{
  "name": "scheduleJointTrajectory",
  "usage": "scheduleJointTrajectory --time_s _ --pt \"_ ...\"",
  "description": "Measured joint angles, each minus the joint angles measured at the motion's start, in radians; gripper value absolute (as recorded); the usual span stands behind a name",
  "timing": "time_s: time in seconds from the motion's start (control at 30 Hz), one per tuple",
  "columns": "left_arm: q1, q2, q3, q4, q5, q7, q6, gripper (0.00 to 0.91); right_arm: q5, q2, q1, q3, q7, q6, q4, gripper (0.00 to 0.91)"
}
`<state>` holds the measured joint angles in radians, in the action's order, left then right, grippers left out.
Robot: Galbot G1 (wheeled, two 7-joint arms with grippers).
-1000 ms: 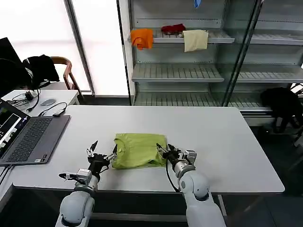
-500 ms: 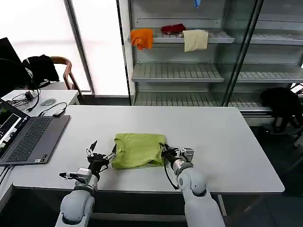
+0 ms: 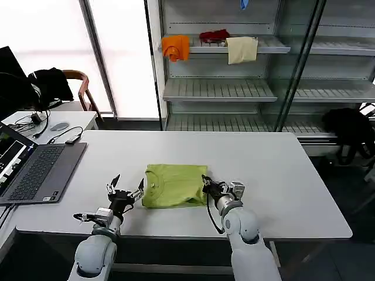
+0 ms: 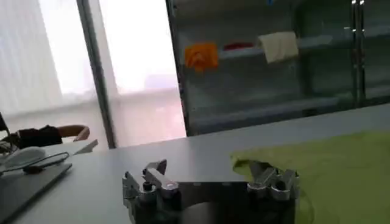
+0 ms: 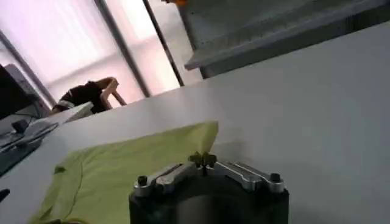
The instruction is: Fold and organize the clothes.
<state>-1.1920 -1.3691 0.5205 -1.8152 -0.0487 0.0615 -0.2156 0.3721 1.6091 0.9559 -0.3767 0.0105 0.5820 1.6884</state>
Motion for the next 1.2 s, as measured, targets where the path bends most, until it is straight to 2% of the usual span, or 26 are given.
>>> scheduleJointTrajectory --time_s 0.23,0.57,0.9,0.93,0.97,1.0,1.2 --pt "0.001 -0.005 -0.006 -0.015 -0.019 0.001 -0.014 0.907 0.027 -0.002 0.006 -0.027 -0.006 0.000 0.023 0.000" --pt "-0.012 -0.002 0.001 -0.048 -0.051 0.002 -0.034 0.907 0.047 -0.118 -0.001 -0.050 -0.007 0.000 0.033 0.000" --pt "-0.027 -0.006 0.001 -0.108 -0.085 0.002 -0.075 0.907 0.047 -0.157 0.005 -0.039 -0.016 0.000 0.058 0.000" --pt "-0.028 -0.007 0.000 -0.117 -0.088 0.001 -0.080 0.907 0.044 -0.158 0.004 -0.037 -0.016 0.000 0.058 0.030" --pt "-0.029 -0.008 -0.001 -0.125 -0.091 0.001 -0.085 0.907 0.042 -0.159 0.004 -0.036 -0.017 0.000 0.058 0.655" --pt "-0.030 -0.009 -0.001 -0.133 -0.095 0.001 -0.090 0.907 0.040 -0.160 0.003 -0.035 -0.018 0.000 0.058 0.907" --pt "-0.045 -0.018 -0.010 -0.186 -0.110 0.001 -0.115 0.907 -0.019 -0.156 0.013 -0.035 -0.035 -0.002 0.055 0.907"
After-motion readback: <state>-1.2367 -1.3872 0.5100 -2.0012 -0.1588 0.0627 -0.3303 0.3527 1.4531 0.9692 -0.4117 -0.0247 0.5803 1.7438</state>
